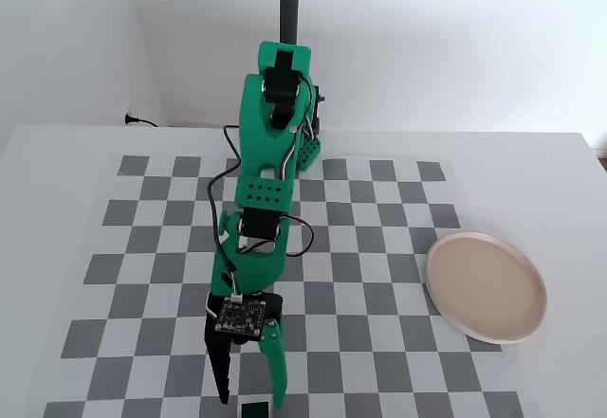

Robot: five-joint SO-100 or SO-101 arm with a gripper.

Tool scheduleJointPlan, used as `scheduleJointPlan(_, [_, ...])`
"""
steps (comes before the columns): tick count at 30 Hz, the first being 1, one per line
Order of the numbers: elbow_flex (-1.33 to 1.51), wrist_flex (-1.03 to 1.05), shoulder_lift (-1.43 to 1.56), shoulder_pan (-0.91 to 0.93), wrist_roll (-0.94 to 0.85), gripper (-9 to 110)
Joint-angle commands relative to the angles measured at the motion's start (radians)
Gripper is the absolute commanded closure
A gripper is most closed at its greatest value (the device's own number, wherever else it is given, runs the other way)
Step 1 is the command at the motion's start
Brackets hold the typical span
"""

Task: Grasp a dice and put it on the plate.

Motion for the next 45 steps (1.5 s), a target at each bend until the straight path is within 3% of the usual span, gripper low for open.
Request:
scheduleJointPlan(1, [-0.132,0.000,-0.014,-0.020,-0.011,80])
scheduleJointPlan(15, [-0.163,-0.092,-0.187,-0.044,-0.048,81])
scheduleJointPlan(45, [-0.302,-0.044,-0.265,-0.035,-0.020,86])
